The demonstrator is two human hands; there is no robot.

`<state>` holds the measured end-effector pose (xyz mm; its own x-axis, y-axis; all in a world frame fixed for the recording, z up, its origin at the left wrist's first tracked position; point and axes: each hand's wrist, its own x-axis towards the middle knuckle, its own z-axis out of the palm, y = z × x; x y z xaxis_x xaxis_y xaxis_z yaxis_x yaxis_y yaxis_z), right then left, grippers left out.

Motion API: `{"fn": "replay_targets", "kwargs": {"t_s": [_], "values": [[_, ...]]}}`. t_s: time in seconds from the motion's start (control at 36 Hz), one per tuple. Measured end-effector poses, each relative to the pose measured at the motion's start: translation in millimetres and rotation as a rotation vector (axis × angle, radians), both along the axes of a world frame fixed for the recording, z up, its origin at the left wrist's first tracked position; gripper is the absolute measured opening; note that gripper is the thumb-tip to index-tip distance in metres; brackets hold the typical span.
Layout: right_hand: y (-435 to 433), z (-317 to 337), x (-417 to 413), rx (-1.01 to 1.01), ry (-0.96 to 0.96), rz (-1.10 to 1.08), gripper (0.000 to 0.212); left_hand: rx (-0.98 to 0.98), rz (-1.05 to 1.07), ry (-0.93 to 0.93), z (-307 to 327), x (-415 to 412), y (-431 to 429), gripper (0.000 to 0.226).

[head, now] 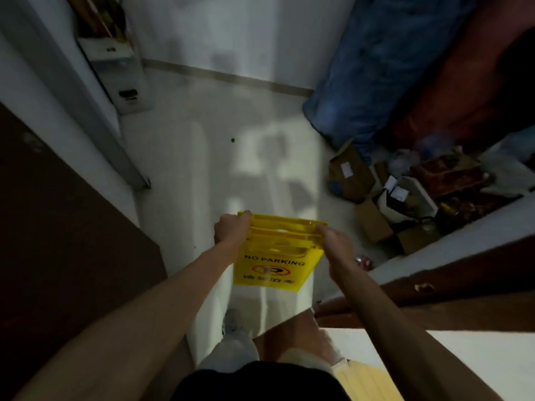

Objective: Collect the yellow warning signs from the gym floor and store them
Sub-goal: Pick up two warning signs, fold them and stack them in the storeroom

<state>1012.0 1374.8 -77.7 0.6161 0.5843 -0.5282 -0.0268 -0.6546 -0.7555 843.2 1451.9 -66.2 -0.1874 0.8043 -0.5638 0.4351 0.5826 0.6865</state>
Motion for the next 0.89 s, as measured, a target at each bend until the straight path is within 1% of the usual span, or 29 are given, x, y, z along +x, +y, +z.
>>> {"fn": "replay_targets", "kwargs": {"t_s": [0.11, 0.22, 0.31, 0.33, 0.39, 0.42, 0.47, 0.58, 0.69, 0.72, 0.78, 0.81, 0.89], "values": [[42.5, -2.0, 11.1, -0.012, 0.012, -0.099, 0.031, -0.001, -0.087, 0.033, 3.7, 14.1, 50.0, 0.042], [76.9, 5.8, 27.8, -0.017, 0.034, -0.175, 0.024, -0.017, -0.151, 0.056, 7.0, 42.3, 100.9, 0.043], [96.8, 1.2, 49.0, -0.010, 0.055, -0.257, 0.032, -0.010, -0.230, 0.083, 6.6, 72.5, 136.2, 0.044], [103.3, -1.6, 57.7, -0.004, 0.083, -0.305, 0.033, 0.001, -0.260, 0.085, 5.7, 84.8, 148.0, 0.043], [116.3, -11.4, 78.4, 0.005, 0.132, -0.375, 0.028, 0.023, -0.324, 0.087, 2.6, 112.2, 170.9, 0.041], [122.7, -15.4, 88.9, 0.008, 0.150, -0.409, 0.024, 0.028, -0.360, 0.089, 1.0, 126.2, 181.2, 0.042], [134.2, -20.8, 111.1, 0.015, 0.184, -0.490, 0.026, 0.033, -0.438, 0.084, -3.0, 156.8, 200.0, 0.045], [156.7, -28.3, 160.0, 0.009, 0.206, -0.612, 0.023, 0.047, -0.565, 0.115, -11.5, 220.4, 233.7, 0.048], [173.6, -33.9, 206.8, 0.018, 0.196, -0.684, 0.019, 0.058, -0.667, 0.138, -18.4, 282.4, 260.8, 0.046], [176.6, -34.7, 217.6, 0.021, 0.207, -0.712, 0.021, 0.064, -0.692, 0.135, -20.9, 297.5, 266.1, 0.045], [181.5, -35.4, 236.7, 0.013, 0.218, -0.775, 0.036, 0.083, -0.752, 0.133, -23.4, 325.9, 273.9, 0.042], [182.5, -36.8, 244.6, -0.004, 0.205, -0.788, 0.039, 0.085, -0.771, 0.135, -25.3, 338.6, 275.9, 0.042], [187.0, -39.3, 263.7, 0.004, 0.150, -0.818, 0.034, 0.065, -0.800, 0.164, -28.8, 376.7, 282.1, 0.044]]}}
